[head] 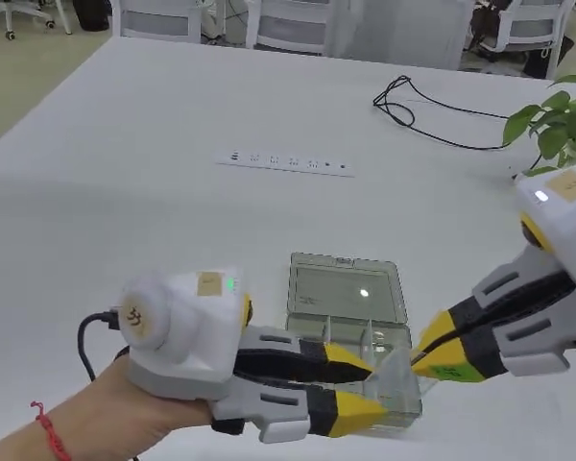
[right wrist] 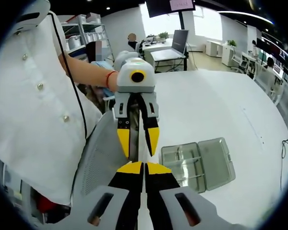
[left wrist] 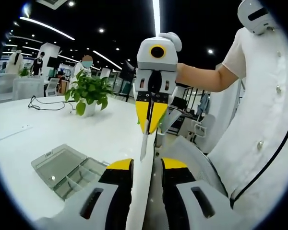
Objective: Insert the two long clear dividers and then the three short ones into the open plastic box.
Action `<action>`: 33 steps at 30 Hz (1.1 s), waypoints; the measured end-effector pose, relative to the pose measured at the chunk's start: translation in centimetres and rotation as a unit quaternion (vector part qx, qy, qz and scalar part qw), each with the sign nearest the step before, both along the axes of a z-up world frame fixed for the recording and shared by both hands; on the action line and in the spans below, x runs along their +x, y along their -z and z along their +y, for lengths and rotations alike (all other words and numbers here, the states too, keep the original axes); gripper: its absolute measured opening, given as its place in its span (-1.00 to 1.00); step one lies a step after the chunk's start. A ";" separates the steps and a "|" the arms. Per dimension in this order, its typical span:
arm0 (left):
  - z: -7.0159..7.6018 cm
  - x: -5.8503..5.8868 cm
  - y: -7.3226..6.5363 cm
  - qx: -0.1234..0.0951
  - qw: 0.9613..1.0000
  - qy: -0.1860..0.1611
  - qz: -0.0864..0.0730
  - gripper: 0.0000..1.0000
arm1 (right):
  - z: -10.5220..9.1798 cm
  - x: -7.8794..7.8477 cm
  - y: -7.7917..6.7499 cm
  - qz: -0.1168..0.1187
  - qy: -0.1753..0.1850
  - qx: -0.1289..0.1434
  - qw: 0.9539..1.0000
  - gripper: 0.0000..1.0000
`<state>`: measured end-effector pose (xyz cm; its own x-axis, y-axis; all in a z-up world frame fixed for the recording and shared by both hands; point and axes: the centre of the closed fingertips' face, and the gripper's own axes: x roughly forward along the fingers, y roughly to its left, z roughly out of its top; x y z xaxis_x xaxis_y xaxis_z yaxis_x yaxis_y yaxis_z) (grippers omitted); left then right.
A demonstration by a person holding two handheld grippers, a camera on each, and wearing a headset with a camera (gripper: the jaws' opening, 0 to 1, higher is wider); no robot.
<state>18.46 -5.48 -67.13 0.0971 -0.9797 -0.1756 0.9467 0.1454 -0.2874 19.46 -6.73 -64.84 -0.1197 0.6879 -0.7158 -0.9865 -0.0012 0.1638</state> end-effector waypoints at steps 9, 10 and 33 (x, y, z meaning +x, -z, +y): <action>2.0 1.4 1.1 0.027 0.999 -0.040 -0.009 -0.12 | 0.4 1.9 0.3 -0.029 0.014 -0.006 0.999 -0.94; 2.2 1.4 1.2 0.029 0.999 -0.042 -0.007 -0.09 | 0.6 2.0 0.4 -0.031 0.014 -0.006 0.999 -0.94; 5.6 3.2 4.6 0.099 0.990 -0.099 -0.024 0.77 | 2.0 6.4 5.9 -0.055 0.019 -0.027 0.998 -0.95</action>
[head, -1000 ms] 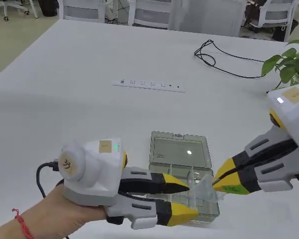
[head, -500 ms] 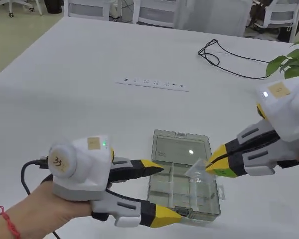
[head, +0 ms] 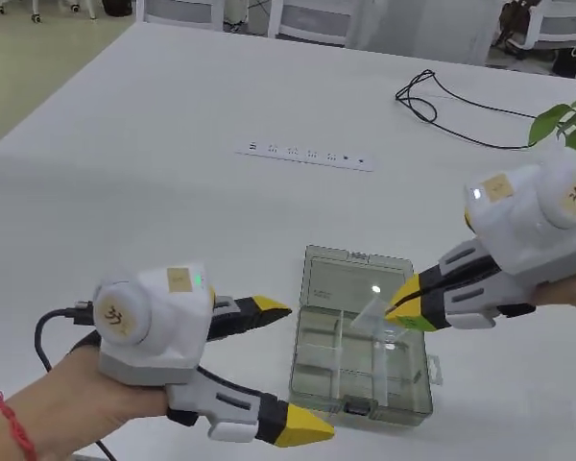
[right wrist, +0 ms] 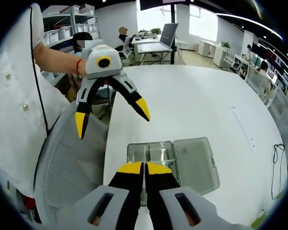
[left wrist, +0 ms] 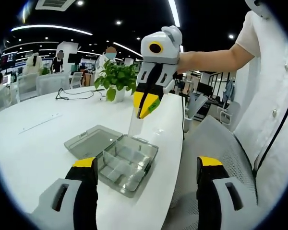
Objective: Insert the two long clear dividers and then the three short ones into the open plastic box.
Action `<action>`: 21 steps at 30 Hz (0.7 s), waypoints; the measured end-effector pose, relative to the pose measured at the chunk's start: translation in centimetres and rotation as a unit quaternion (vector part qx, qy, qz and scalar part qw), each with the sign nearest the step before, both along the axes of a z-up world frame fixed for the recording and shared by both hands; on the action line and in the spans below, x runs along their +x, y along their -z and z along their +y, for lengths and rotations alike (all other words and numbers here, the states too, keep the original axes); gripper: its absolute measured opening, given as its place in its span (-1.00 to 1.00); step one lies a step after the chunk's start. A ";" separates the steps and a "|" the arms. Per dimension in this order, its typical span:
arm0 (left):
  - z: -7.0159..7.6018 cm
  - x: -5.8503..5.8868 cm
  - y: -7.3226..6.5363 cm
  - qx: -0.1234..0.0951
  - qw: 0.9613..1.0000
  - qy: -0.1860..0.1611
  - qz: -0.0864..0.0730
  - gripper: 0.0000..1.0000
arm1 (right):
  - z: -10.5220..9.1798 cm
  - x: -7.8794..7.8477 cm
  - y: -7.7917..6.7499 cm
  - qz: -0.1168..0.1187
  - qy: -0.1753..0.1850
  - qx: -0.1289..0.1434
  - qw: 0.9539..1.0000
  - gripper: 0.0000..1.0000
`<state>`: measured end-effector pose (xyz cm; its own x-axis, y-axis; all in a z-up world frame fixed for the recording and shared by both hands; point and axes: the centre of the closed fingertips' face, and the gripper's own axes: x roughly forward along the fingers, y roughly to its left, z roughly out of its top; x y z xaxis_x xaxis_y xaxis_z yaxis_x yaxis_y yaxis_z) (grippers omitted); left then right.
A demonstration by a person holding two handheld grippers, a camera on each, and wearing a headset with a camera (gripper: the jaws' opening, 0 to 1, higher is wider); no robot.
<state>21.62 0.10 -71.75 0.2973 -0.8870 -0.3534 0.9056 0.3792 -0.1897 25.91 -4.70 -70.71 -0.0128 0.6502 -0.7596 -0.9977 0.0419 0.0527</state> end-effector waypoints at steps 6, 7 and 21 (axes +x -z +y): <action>0.8 0.3 0.9 0.018 1.000 -0.010 0.002 0.96 | -0.3 0.8 2.7 0.005 0.002 -0.002 1.000 -0.95; 0.9 0.2 1.1 0.019 1.000 -0.010 0.005 0.97 | -0.3 0.8 3.0 0.006 0.003 -0.004 1.000 -0.95; 1.0 0.0 1.6 0.024 1.000 -0.009 0.014 1.00 | -0.7 1.6 4.9 0.008 0.007 -0.015 1.000 -0.95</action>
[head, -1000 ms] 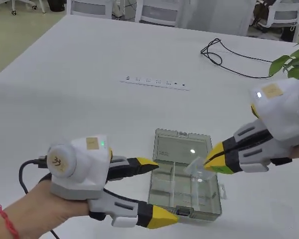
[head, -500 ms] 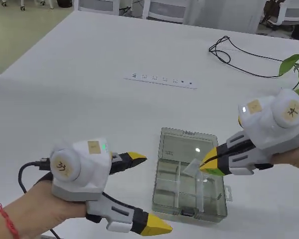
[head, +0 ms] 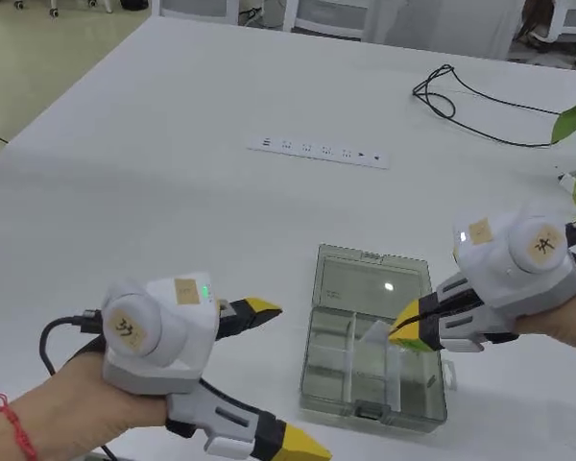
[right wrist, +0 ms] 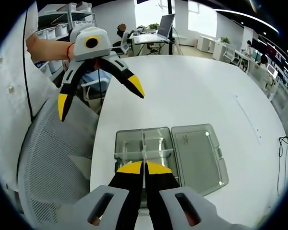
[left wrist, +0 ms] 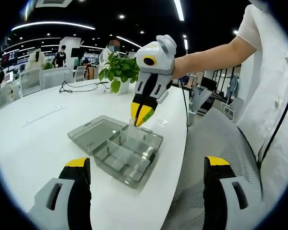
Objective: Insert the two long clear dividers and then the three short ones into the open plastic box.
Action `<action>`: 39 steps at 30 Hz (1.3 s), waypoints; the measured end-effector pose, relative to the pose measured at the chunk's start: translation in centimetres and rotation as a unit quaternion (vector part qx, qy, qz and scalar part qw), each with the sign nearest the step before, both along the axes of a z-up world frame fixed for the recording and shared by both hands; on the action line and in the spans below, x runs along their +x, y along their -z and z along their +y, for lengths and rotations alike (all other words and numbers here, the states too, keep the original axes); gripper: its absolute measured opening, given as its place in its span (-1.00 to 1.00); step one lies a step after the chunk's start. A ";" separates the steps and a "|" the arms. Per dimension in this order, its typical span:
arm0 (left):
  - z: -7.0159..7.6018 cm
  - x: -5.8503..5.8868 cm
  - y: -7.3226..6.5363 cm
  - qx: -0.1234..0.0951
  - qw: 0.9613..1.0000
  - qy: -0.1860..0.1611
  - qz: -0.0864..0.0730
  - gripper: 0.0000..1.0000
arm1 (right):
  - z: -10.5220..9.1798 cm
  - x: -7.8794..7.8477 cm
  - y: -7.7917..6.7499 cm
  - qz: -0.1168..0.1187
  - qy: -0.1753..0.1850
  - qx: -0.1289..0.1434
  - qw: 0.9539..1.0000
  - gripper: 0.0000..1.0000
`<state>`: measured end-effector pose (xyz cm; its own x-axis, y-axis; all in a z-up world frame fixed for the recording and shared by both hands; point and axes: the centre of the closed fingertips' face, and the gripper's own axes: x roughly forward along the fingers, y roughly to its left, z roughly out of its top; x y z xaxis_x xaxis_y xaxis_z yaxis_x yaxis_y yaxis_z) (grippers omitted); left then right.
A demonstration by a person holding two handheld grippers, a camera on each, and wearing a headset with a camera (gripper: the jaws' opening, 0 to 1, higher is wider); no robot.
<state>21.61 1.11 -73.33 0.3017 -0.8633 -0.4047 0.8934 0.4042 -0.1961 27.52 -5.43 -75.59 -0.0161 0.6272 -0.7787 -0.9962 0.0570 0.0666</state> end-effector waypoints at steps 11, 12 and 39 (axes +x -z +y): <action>-0.1 0.1 -0.1 -0.005 1.000 -0.003 0.001 1.00 | -0.2 0.1 1.0 -0.003 -0.005 -0.007 1.000 -0.95; -0.1 0.1 -0.1 -0.008 1.000 -0.004 0.002 1.00 | 0.0 -0.1 1.1 -0.006 -0.008 -0.005 1.000 -0.95; -0.2 0.0 0.5 -0.008 1.000 -0.003 0.010 1.00 | 1.1 -0.4 5.1 -0.014 -0.038 -0.057 0.998 -0.95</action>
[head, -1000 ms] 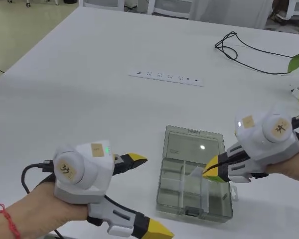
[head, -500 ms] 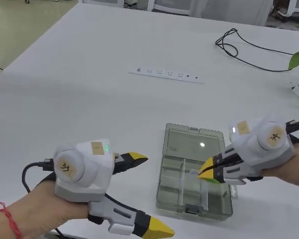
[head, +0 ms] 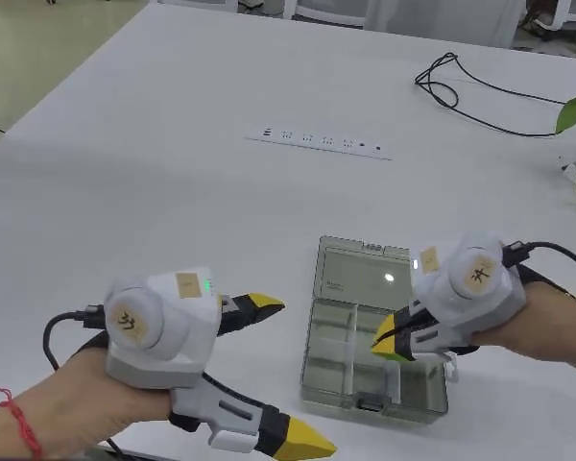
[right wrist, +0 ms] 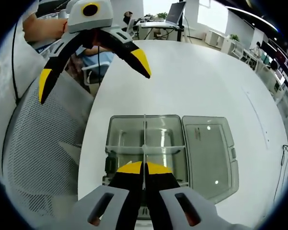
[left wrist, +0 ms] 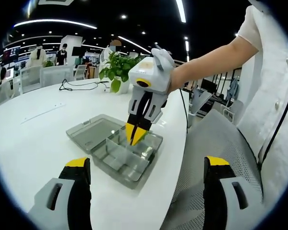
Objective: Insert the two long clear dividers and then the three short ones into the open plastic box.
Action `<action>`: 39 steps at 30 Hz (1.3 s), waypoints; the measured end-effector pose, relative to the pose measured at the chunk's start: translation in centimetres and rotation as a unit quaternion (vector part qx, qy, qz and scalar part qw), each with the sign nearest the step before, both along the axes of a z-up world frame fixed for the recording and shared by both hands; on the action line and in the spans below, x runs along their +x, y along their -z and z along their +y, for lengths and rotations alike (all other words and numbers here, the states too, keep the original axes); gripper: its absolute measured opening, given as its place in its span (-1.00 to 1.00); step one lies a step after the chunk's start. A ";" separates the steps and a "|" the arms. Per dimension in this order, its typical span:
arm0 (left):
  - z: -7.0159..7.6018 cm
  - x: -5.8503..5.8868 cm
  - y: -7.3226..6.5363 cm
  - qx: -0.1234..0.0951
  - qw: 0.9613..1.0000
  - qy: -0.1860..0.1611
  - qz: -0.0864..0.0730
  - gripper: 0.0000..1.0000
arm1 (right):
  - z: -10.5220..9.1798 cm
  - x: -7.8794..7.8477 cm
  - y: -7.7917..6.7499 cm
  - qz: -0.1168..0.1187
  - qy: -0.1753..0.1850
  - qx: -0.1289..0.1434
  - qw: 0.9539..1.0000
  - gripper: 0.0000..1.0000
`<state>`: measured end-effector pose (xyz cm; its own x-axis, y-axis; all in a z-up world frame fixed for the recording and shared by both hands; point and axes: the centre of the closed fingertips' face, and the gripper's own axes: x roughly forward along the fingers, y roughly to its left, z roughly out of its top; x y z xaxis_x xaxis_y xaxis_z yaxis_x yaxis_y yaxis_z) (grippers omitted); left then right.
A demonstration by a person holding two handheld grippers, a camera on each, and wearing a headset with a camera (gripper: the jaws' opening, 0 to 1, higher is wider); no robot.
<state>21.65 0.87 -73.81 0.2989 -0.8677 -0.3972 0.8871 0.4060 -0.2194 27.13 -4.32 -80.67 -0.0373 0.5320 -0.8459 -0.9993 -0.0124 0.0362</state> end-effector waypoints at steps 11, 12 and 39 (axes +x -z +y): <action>0.2 0.1 0.0 0.000 1.000 -0.001 0.001 1.00 | -0.1 -0.1 0.8 -0.004 -0.013 -0.027 1.000 -0.95; 0.2 0.1 0.0 -0.001 1.000 -0.001 0.000 1.00 | -0.1 -0.1 0.8 -0.005 -0.015 -0.030 0.999 -0.95; 0.2 0.1 -0.4 0.001 1.000 0.000 -0.004 1.00 | -0.2 -0.1 0.6 -0.008 0.001 -0.023 1.000 -0.86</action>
